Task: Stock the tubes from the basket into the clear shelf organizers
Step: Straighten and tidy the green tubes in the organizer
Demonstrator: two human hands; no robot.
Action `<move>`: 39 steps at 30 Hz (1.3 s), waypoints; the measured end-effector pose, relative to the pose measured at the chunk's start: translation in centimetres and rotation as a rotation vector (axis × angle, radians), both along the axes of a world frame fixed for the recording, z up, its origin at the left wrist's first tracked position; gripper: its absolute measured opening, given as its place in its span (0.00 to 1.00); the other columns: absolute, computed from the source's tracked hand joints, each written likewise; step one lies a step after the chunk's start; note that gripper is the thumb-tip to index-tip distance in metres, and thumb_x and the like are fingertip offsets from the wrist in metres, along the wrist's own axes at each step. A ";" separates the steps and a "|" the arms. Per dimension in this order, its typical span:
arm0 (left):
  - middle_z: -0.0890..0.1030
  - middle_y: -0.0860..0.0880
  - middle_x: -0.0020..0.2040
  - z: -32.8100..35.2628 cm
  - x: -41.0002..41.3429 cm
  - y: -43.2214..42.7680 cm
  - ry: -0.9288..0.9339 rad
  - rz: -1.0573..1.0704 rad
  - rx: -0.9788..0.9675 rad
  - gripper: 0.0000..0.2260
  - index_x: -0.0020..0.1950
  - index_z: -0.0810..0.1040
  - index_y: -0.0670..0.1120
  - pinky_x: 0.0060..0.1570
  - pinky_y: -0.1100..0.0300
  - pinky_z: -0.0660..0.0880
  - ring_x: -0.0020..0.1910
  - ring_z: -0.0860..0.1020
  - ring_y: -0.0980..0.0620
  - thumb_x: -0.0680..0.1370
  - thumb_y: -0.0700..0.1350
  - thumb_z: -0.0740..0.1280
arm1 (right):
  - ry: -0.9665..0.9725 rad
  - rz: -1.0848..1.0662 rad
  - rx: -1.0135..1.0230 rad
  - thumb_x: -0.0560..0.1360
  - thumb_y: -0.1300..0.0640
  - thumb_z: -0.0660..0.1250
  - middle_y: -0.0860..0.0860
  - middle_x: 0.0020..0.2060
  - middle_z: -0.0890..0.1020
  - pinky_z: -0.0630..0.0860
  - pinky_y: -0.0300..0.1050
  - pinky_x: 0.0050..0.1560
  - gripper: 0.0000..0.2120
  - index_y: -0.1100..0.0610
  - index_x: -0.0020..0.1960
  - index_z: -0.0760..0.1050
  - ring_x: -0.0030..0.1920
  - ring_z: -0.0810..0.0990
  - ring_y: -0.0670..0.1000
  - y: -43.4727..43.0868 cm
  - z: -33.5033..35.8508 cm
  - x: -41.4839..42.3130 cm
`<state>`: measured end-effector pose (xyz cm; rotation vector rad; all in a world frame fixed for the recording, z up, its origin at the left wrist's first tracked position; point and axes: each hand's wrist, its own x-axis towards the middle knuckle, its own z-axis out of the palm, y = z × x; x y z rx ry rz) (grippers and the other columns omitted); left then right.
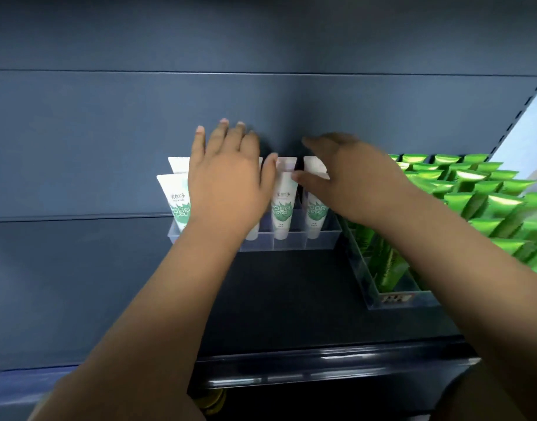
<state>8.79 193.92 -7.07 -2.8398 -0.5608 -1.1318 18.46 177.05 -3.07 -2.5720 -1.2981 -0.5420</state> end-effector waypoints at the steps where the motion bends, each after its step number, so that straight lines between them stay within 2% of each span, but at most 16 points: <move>1: 0.76 0.43 0.72 -0.1 0.0 -1.6 -0.017 -0.026 0.004 0.26 0.69 0.77 0.42 0.78 0.42 0.55 0.76 0.68 0.41 0.83 0.58 0.53 | -0.003 0.010 0.029 0.79 0.38 0.60 0.54 0.66 0.77 0.76 0.55 0.61 0.27 0.54 0.71 0.71 0.65 0.76 0.58 -1.5 -0.2 -0.4; 5: 0.76 0.43 0.71 -1.3 -0.4 -7.2 0.012 -0.156 0.042 0.25 0.69 0.77 0.42 0.76 0.41 0.59 0.73 0.70 0.40 0.82 0.57 0.55 | -0.019 -0.014 0.135 0.78 0.36 0.57 0.54 0.63 0.79 0.76 0.53 0.60 0.29 0.56 0.68 0.74 0.65 0.75 0.57 -7.2 -1.1 -1.2; 8: 0.78 0.43 0.69 -1.9 -0.5 -9.7 0.058 -0.183 0.057 0.23 0.64 0.79 0.42 0.75 0.42 0.61 0.71 0.72 0.40 0.82 0.57 0.57 | 0.024 -0.032 0.221 0.79 0.38 0.60 0.53 0.64 0.79 0.75 0.51 0.62 0.28 0.55 0.70 0.74 0.68 0.74 0.56 -10.4 -1.9 -1.4; 10: 0.79 0.43 0.67 -2.1 -0.5 -11.0 0.058 -0.197 0.027 0.22 0.62 0.80 0.42 0.73 0.43 0.63 0.69 0.74 0.40 0.82 0.57 0.58 | 0.055 -0.007 0.268 0.79 0.39 0.60 0.52 0.62 0.81 0.75 0.51 0.62 0.26 0.54 0.69 0.76 0.66 0.76 0.55 -12.0 -2.2 -1.1; 13: 0.82 0.45 0.60 -2.3 -0.7 -13.2 -0.030 -0.275 -0.138 0.20 0.59 0.82 0.43 0.64 0.50 0.70 0.61 0.77 0.43 0.82 0.56 0.59 | 0.072 0.036 0.368 0.79 0.42 0.62 0.49 0.59 0.83 0.75 0.47 0.61 0.21 0.53 0.65 0.79 0.62 0.79 0.52 -14.5 -2.6 -0.6; 16: 0.82 0.52 0.58 -2.6 -0.9 -15.0 -0.055 -0.340 -0.346 0.19 0.61 0.81 0.47 0.57 0.56 0.71 0.58 0.76 0.50 0.82 0.58 0.60 | 0.065 0.060 0.469 0.79 0.48 0.65 0.48 0.55 0.85 0.76 0.44 0.58 0.15 0.53 0.60 0.82 0.57 0.81 0.50 -16.5 -3.0 -0.1; 21: 0.80 0.58 0.53 -3.5 -0.9 -15.9 -0.066 -0.507 -0.547 0.14 0.59 0.81 0.50 0.56 0.54 0.74 0.56 0.77 0.54 0.80 0.57 0.65 | 0.094 0.119 0.498 0.77 0.53 0.69 0.46 0.50 0.85 0.77 0.47 0.56 0.10 0.53 0.55 0.84 0.54 0.82 0.49 -18.1 -4.3 0.7; 25: 0.79 0.59 0.55 -4.7 -1.0 -16.1 -0.016 -0.573 -0.529 0.16 0.61 0.80 0.51 0.58 0.55 0.75 0.59 0.78 0.55 0.77 0.58 0.70 | 0.074 0.119 0.490 0.76 0.55 0.69 0.47 0.49 0.86 0.79 0.51 0.53 0.09 0.55 0.54 0.84 0.53 0.83 0.51 -18.4 -5.3 1.3; 28: 0.78 0.58 0.54 -5.1 -0.7 -16.2 -0.055 -0.559 -0.474 0.19 0.61 0.80 0.48 0.56 0.61 0.74 0.56 0.78 0.56 0.74 0.57 0.74 | 0.063 0.129 0.480 0.76 0.56 0.70 0.48 0.47 0.86 0.79 0.52 0.50 0.08 0.54 0.52 0.84 0.51 0.83 0.52 -17.7 -5.6 1.4; 32: 0.77 0.58 0.49 -5.7 -0.4 -16.3 -0.084 -0.544 -0.431 0.14 0.57 0.81 0.47 0.52 0.62 0.74 0.51 0.78 0.56 0.75 0.50 0.76 | 0.023 0.178 0.456 0.75 0.59 0.71 0.50 0.44 0.85 0.79 0.53 0.46 0.06 0.56 0.50 0.84 0.48 0.82 0.54 -16.3 -5.7 1.3; 36: 0.77 0.61 0.46 -6.1 -0.4 -16.5 -0.083 -0.554 -0.504 0.12 0.59 0.81 0.47 0.53 0.71 0.73 0.50 0.79 0.58 0.76 0.45 0.76 | 0.025 0.175 0.450 0.74 0.59 0.71 0.50 0.45 0.86 0.79 0.53 0.46 0.08 0.56 0.52 0.85 0.48 0.82 0.54 -15.3 -5.7 1.9; 39: 0.79 0.58 0.46 -6.2 -0.4 -16.4 -0.092 -0.568 -0.492 0.12 0.59 0.81 0.47 0.54 0.70 0.73 0.50 0.79 0.59 0.76 0.43 0.75 | 0.042 0.172 0.449 0.73 0.60 0.72 0.50 0.44 0.86 0.79 0.53 0.47 0.08 0.56 0.51 0.86 0.47 0.83 0.53 -15.3 -5.6 2.4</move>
